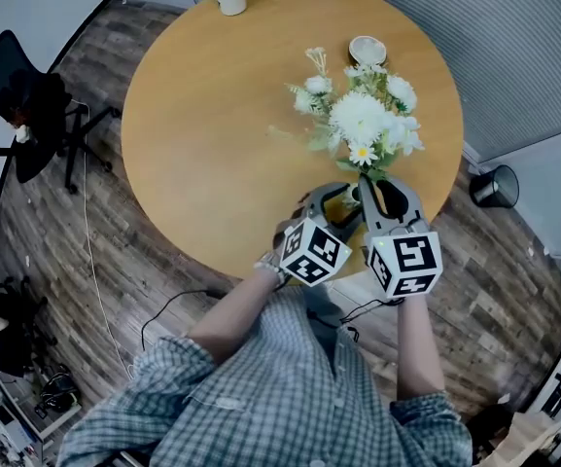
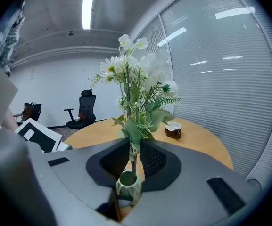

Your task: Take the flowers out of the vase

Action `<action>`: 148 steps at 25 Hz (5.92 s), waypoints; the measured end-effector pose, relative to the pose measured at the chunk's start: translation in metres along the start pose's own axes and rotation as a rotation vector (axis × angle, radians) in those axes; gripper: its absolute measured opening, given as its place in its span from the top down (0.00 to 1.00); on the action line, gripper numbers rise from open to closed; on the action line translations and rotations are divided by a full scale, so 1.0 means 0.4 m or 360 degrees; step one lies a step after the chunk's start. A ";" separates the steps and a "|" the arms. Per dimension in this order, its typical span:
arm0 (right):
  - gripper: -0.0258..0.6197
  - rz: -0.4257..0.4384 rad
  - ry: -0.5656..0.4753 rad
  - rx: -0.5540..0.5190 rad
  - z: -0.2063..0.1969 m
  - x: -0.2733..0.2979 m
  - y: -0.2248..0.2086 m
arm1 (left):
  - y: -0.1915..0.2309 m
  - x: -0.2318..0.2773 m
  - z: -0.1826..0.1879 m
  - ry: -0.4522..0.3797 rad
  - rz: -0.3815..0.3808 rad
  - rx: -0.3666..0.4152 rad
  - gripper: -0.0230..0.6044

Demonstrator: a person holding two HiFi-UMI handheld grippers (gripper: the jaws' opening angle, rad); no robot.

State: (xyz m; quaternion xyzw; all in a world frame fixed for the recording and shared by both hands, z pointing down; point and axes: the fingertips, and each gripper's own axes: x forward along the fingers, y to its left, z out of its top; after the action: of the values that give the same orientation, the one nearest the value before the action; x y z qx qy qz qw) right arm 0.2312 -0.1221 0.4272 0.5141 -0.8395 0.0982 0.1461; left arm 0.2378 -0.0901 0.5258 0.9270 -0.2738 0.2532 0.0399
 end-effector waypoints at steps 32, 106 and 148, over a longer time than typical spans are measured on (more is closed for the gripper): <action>0.88 -0.0079 -0.0268 0.0097 0.194 -0.093 -0.126 | 0.005 0.000 0.002 -0.0008 0.0007 -0.0003 0.61; 0.90 -0.0539 0.0067 0.0159 -0.113 -0.153 -0.098 | 0.064 -0.198 0.095 -0.0165 -0.0025 -0.0027 0.78; 0.95 -0.0390 -0.0299 0.0127 0.143 -0.274 0.063 | 0.121 -0.457 0.250 -0.0364 0.0062 -0.0095 0.95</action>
State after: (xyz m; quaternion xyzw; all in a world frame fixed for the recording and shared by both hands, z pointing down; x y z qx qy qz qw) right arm 0.2475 -0.0374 0.3351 0.6250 -0.7758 0.0645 0.0573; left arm 0.1252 -0.0634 0.3459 0.9427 -0.3020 0.1384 0.0311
